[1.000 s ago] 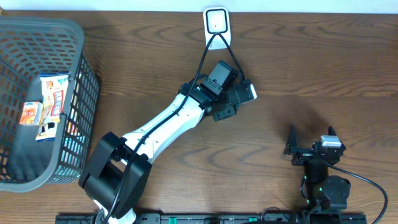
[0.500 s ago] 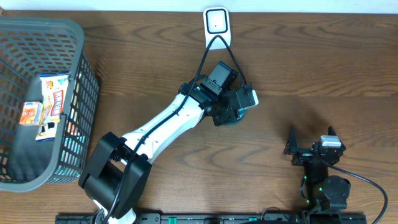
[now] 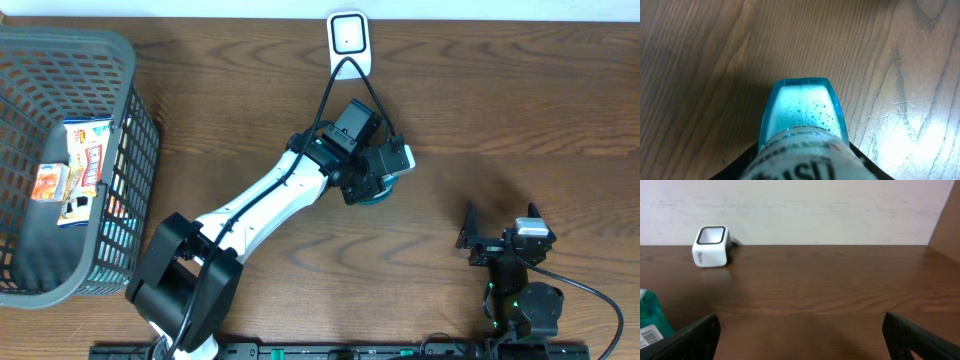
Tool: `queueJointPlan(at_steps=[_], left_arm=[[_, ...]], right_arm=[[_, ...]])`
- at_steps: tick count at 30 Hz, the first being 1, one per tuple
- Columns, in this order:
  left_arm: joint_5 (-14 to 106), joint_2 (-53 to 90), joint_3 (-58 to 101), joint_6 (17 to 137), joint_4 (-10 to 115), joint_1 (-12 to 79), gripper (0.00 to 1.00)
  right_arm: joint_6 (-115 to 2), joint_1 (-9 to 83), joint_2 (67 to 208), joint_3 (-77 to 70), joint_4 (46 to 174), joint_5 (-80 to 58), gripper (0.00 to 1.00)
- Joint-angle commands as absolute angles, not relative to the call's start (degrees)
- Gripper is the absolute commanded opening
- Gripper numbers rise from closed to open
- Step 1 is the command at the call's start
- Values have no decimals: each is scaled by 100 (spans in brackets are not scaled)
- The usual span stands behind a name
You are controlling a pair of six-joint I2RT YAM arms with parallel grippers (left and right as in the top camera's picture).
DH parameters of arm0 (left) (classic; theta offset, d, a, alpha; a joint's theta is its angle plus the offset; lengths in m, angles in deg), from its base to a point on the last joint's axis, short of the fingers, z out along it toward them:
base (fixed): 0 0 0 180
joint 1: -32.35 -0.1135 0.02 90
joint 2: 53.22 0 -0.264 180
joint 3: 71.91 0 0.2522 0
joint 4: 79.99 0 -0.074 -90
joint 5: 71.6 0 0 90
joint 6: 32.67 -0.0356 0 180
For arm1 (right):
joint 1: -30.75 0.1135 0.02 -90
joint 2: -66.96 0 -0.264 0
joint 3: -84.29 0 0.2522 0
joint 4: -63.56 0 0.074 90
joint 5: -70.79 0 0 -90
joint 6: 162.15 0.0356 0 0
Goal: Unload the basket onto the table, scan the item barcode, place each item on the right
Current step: 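Hold the bottle under the scanner and lower it onto the table, then return the left gripper into the basket toward the wet-wipes pack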
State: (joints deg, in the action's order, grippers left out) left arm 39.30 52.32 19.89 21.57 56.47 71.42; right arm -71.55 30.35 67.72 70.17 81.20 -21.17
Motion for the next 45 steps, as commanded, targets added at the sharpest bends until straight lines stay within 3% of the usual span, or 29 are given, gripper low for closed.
queueJointPlan(at_steps=[1, 5, 13, 16, 17, 20, 24, 27, 30, 32, 41, 45], left_arm=[[4048, 5029, 2149, 2268, 5588, 7127, 45], [4048, 5029, 2149, 2268, 5573, 7079, 51], [4048, 4873, 2151, 2471, 5584, 6882, 81], [4046, 4622, 2151, 2487, 5535, 6873, 85], [4044, 4458, 2151, 2487, 5522, 6873, 92], [4044, 3977, 2151, 2491, 5433, 6873, 98], [3950, 3254, 2151, 2491, 5085, 6845, 100], [2689, 2672, 2151, 3142, 5160, 6641, 98], [862, 2242, 2151, 4432, 5538, 6147, 98], [307, 2019, 2151, 5018, 5708, 5697, 98], [302, 1396, 2151, 7942, 5651, 2749, 98], [890, 1529, 2149, 8722, 5533, 1330, 98]], right_arm=[[-7221, 3048, 6772, 7021, 8144, -2145, 99], [-7221, 3046, 6772, 7021, 8144, -2145, 99], [-7221, 3048, 6772, 7021, 8144, -2143, 99], [-7221, 3048, 6772, 7021, 8144, -2145, 99], [-7221, 3048, 6772, 7021, 8144, -2145, 99], [-7221, 3046, 6772, 7021, 8144, -2145, 99], [-7221, 3048, 6772, 7021, 8142, -2145, 99], [-7221, 3046, 6772, 7021, 8144, -2145, 99], [-7221, 3046, 6772, 7021, 8144, -2145, 99], [-7221, 3046, 6772, 7021, 8144, -2145, 99], [-7221, 3046, 6772, 7021, 8144, -2145, 99], [-7221, 3046, 6772, 7021, 8144, -2145, 99]])
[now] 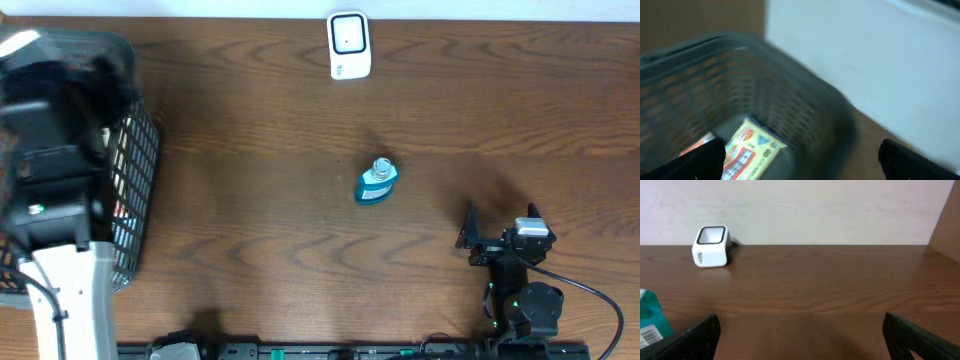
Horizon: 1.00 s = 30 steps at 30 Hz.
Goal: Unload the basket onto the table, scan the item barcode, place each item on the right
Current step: 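Return the left gripper into the basket toward the wet-wipes pack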
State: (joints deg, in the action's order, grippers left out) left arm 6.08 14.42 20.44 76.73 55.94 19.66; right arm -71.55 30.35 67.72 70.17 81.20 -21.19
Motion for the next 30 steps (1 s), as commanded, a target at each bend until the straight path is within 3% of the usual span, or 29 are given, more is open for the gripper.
queueJointPlan(at_steps=[1, 8, 17, 24, 30], left_arm=[[892, 1612, 2149, 8947, 5433, 1072, 98], [892, 2756, 2149, 9494, 4320, 161, 98], [932, 4165, 2146, 6921, 4705, 156, 98], [3262, 5175, 2146, 5000, 4781, 170, 98], [3050, 5619, 2146, 4644, 4967, 198, 98]], right_arm=[[-7221, 3048, 6772, 7021, 8142, -2145, 99], [-7221, 3046, 6772, 7021, 8144, -2145, 99], [-7221, 3046, 6772, 7021, 8142, -2145, 99], [-7221, 3046, 6772, 7021, 8144, -2145, 99], [-7221, 3048, 6772, 7021, 8144, -2145, 99]])
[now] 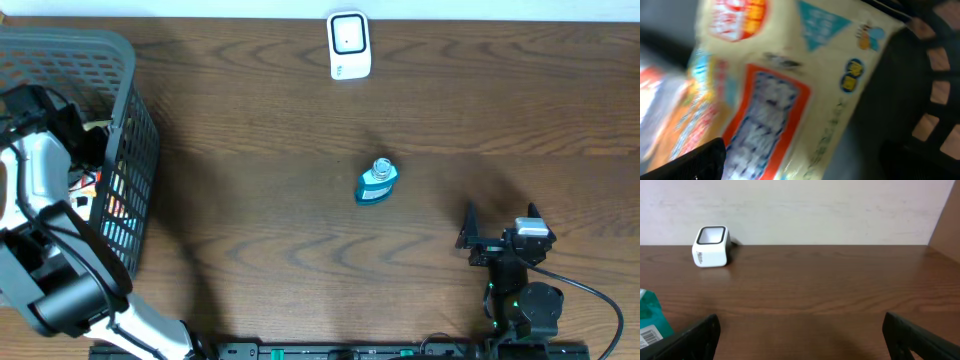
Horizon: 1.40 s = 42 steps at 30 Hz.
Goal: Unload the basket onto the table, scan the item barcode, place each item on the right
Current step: 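Return the left gripper into the basket toward the wet-wipes pack, then grasp the large wet-wipes pack and carry it to the scanner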
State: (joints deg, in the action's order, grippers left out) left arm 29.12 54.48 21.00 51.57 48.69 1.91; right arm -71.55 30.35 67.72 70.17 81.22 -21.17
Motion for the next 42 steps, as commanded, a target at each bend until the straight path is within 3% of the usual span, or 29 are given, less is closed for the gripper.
queueJointPlan(at_steps=[1, 7, 8, 9, 10, 11, 12, 13, 22, 30, 33, 42], left_arm=[[2964, 5678, 2146, 4646, 4998, 198, 98], [2755, 6259, 2146, 4655, 5048, 198, 98], [2755, 6351, 2146, 4668, 5028, 198, 93], [2752, 6388, 2146, 4666, 5011, 198, 71], [2755, 6393, 2149, 4668, 5013, 198, 40], [2755, 6382, 2149, 4668, 5013, 198, 22], [2755, 6347, 2151, 4668, 5013, 198, 10], [2755, 6283, 2149, 4668, 5013, 198, 7], [2475, 4710, 2159, 5446, 5229, 198, 7], [2475, 2358, 2159, 8569, 5184, 200, 7], [2484, 1656, 2159, 9192, 5184, 200, 7], [4044, 463, 2159, 8403, 5420, 1509, 7]], right_arm=[[-7221, 3048, 6772, 7021, 8144, -2145, 99], [-7221, 3048, 6772, 7021, 8142, -2145, 99], [-7221, 3048, 6772, 7021, 8144, -2145, 99], [-7221, 3046, 6772, 7021, 8144, -2145, 99], [-7221, 3048, 6772, 7021, 8144, -2145, 99], [-7221, 3046, 6772, 7021, 8144, -2145, 99], [-7221, 3046, 6772, 7021, 8144, -2145, 99], [-7221, 3048, 6772, 7021, 8144, -2145, 99], [-7221, 3048, 6772, 7021, 8142, -2145, 99], [-7221, 3046, 6772, 7021, 8144, -2145, 99], [-7221, 3048, 6772, 7021, 8144, -2143, 99], [-7221, 3048, 6772, 7021, 8144, -2145, 99]])
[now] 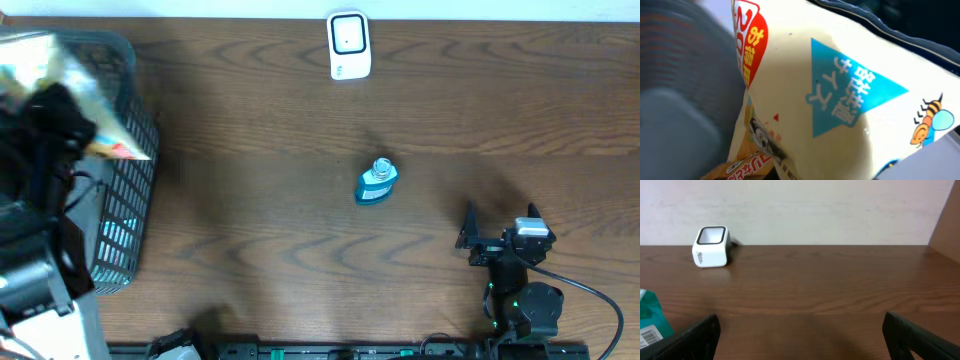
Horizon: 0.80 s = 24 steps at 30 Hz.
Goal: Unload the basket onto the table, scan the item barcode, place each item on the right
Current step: 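Grasp the large wet-wipes pack and carry it to the scanner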
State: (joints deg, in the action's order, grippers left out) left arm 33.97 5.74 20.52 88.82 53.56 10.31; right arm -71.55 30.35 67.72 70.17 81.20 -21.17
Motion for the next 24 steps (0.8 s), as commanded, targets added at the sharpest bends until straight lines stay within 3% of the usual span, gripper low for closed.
queueJointPlan(at_steps=[1, 7, 13, 24], left_arm=[[4204, 469, 2159, 8073, 5350, 1877, 7], [4241, 815, 2146, 7258, 4690, 3265, 7], [4217, 2034, 1965, 6849, 4611, 4517, 7], [4184, 4362, 1965, 6847, 4661, 5306, 7]], right_arm=[[-7221, 3046, 6772, 7021, 8144, -2145, 99], [-7221, 3046, 6774, 7021, 8142, -2145, 99], [-7221, 3046, 6774, 7021, 8142, -2145, 99], [-7221, 3046, 6772, 7021, 8144, -2145, 99]])
